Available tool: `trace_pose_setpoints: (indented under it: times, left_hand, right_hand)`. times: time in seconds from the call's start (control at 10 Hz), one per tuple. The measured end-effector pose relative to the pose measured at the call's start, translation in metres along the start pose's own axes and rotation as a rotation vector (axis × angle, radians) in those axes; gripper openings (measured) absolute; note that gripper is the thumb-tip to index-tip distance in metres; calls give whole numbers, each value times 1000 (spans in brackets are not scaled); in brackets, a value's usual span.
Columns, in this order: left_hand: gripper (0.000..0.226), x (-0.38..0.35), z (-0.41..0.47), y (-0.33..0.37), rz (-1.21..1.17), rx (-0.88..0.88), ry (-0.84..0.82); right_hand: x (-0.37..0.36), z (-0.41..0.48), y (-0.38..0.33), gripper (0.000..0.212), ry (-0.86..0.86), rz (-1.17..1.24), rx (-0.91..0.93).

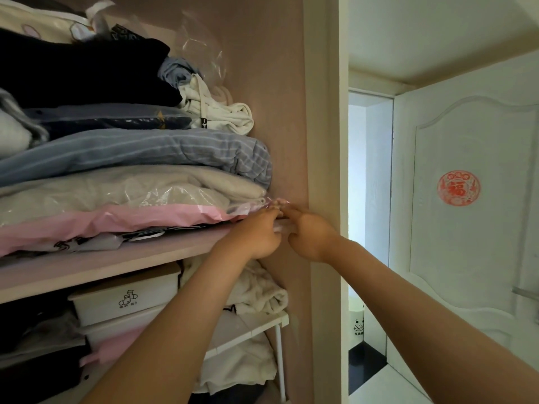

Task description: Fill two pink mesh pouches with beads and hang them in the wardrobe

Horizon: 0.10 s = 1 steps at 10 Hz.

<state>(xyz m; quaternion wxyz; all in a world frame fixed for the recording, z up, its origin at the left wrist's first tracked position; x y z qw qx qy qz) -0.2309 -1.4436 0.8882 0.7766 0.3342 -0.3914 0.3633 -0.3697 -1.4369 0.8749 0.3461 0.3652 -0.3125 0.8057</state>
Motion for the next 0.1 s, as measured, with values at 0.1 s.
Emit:
trace_pose_setpoints:
  times: [0.1]
  left_hand:
    - [47,23,-36,15,-190,2,102]
  right_hand:
    - [24,-18,-4,59,153,94,-52]
Point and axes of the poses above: each hand's wrist, its own z-axis towards the middle knuckle, its own x-axis out of the back of the hand, y = z × x, the point moved 3 cm from there along z, towards the middle knuckle, and after that the axes turned 3 degrees about x, right-handed, at the moved point
